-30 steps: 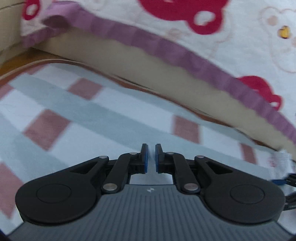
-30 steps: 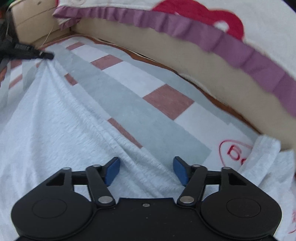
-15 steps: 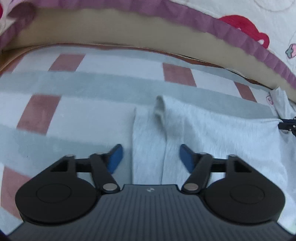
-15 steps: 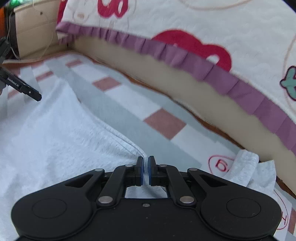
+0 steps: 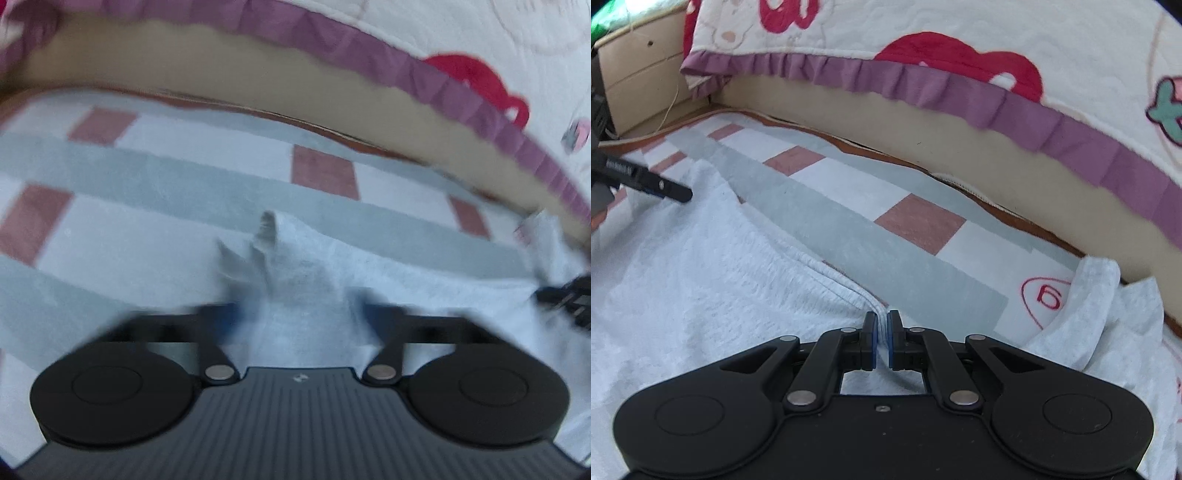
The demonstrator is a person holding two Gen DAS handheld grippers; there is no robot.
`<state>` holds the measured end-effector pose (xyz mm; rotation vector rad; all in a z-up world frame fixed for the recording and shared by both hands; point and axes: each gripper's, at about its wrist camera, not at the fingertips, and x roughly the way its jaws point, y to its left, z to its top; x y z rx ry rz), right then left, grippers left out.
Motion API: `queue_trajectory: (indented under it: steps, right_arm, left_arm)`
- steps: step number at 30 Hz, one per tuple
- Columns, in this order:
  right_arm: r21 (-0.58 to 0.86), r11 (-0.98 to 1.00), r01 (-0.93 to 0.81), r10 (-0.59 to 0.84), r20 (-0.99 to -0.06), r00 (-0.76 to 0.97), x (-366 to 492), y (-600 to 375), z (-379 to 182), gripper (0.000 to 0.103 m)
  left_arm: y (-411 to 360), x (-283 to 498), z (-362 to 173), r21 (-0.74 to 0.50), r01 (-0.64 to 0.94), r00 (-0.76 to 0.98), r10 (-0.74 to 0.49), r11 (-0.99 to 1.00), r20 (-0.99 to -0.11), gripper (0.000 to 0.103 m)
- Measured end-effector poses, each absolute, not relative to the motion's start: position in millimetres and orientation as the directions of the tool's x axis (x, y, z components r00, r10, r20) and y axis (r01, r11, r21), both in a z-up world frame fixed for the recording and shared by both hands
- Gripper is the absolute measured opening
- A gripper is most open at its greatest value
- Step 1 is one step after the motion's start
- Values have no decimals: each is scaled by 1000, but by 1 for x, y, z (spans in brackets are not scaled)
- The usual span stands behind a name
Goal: Fold clothes
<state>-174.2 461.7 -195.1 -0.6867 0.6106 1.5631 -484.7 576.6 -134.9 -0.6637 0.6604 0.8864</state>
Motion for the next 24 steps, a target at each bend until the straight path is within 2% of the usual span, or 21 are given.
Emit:
queue_trajectory:
  steps: [2,7,13,15,17,18,20,22,23,24]
  right_arm:
    - [-16,-91,-996,695,-717,-52,-176,458,-192,5]
    - [-100,-101,-990,731,-682,-5,-187,454,-172,5]
    - [-169,-89,-982,783,-622,36,-183,472,-128,5]
    - [-190,-79,-979,803,-594,50,-187,488,-123,6]
    - [-223,-62,-973,797,-598,86,-193,513,-133,17]
    - [-247,-41,-968,787,-605,121,-193,525,-139,23]
    - [-202,74,-977,769,-612,185,-188,532,-143,29]
    - [6,183,-983,758,-638,137,-172,517,-141,30]
    - [98,196,-976,762,-642,89,-166,502,-139,32]
    - [183,202,-962,767,-640,39,-162,486,-138,40]
  left_arm:
    - [577,-487,-131,-251,-850,478,477,464,-737,12]
    - [571,-490,-81,-222,-839,507,568,496,-648,11]
    - [584,-482,-23,-98,-853,470,672,513,-572,11]
    - [604,-475,-42,-41,-900,367,705,433,-607,18]
    - [625,-468,-60,19,-937,259,728,350,-634,47]
    - [634,-466,-69,43,-950,209,734,308,-646,46]
    - [628,-498,-78,-98,-965,243,694,242,-678,47]
    - [615,-537,-86,-232,-958,284,665,169,-691,48]
    - [608,-553,-89,-256,-957,284,642,138,-712,48]
    - [601,-569,-92,-279,-954,283,619,107,-733,48]
